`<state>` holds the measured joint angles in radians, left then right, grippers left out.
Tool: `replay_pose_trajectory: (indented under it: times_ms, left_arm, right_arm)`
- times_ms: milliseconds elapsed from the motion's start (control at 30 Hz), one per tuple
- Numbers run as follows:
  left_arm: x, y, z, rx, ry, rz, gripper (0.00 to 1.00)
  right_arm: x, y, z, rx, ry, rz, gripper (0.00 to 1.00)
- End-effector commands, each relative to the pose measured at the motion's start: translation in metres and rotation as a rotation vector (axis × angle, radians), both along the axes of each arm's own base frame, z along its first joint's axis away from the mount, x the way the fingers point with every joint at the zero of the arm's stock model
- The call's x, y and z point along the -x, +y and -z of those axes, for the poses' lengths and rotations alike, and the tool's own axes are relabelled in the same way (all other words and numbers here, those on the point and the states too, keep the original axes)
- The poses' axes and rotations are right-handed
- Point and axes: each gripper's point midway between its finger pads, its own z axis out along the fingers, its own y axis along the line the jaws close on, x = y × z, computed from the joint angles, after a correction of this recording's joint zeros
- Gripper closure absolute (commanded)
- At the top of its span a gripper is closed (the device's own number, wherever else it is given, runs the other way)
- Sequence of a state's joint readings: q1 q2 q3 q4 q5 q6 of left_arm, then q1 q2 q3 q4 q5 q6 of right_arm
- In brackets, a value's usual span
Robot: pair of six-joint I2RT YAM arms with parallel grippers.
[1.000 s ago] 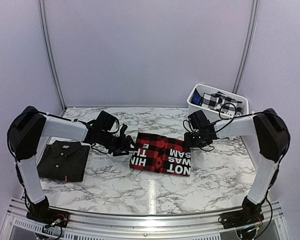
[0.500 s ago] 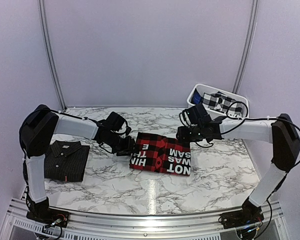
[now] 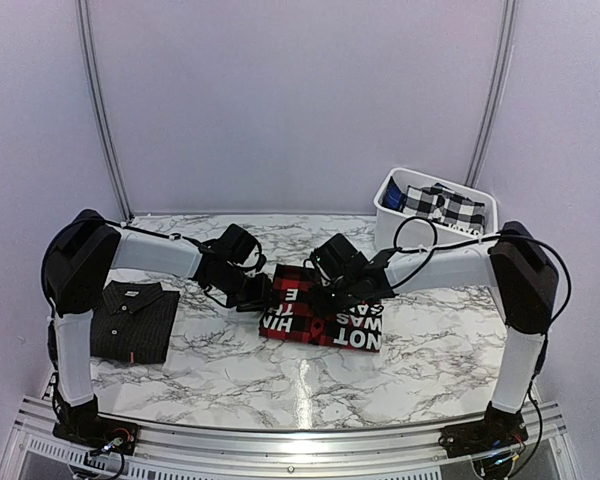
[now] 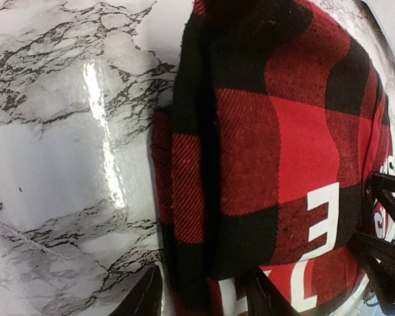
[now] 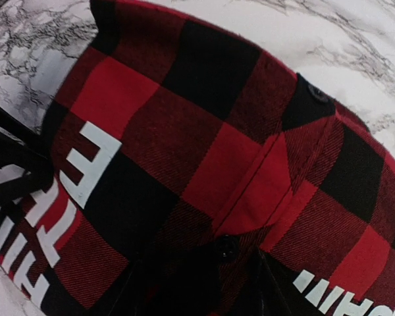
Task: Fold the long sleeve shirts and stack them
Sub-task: Smooth out the square-folded shirt at the center of the board, then pick up the square-folded shirt from the center of the board.
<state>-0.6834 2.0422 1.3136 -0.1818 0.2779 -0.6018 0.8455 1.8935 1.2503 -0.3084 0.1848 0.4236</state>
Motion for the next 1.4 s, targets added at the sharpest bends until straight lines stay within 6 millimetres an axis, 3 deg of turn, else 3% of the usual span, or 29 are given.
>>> replay_pose_trajectory:
  times_ms: [0, 133, 333, 567, 733, 900, 1067, 1200, 1367]
  left_arm:
    - [0.022, 0.017, 0.030, -0.092, 0.098, -0.002, 0.54]
    - [0.025, 0.014, 0.036, -0.087, 0.120, 0.012, 0.54]
    - [0.029, 0.006, 0.042, -0.078, 0.142, 0.019, 0.57]
    - [0.035, -0.003, 0.045, -0.047, 0.172, -0.018, 0.77]
    - [0.032, 0.000, 0.031, -0.024, 0.135, -0.055, 1.00]
    - [0.030, 0.023, 0.006, -0.018, 0.080, -0.085, 1.00]
    - [0.040, 0.074, 0.008, -0.033, 0.100, -0.115, 1.00]
    - [0.044, 0.097, 0.008, -0.035, 0.100, -0.121, 1.00]
    - [0.043, 0.104, 0.006, -0.037, 0.100, -0.120, 1.00]
  right_arm:
    - [0.005, -0.019, 0.019, 0.084, 0.013, 0.052, 0.48]
    - [0.007, -0.021, 0.024, 0.091, 0.018, 0.046, 0.45]
    - [0.003, -0.013, 0.014, 0.066, 0.003, 0.028, 0.44]
    - [-0.003, -0.006, -0.025, -0.010, -0.060, 0.025, 0.37]
    - [-0.006, -0.021, -0.050, -0.037, -0.118, 0.059, 0.31]
    - [-0.003, -0.043, -0.057, -0.051, -0.130, 0.098, 0.31]
    - [0.007, -0.058, -0.046, -0.042, -0.110, 0.114, 0.34]
    - [0.011, -0.052, -0.032, -0.048, -0.076, 0.101, 0.43]
    - [0.017, -0.030, -0.021, -0.049, -0.048, 0.060, 0.50]
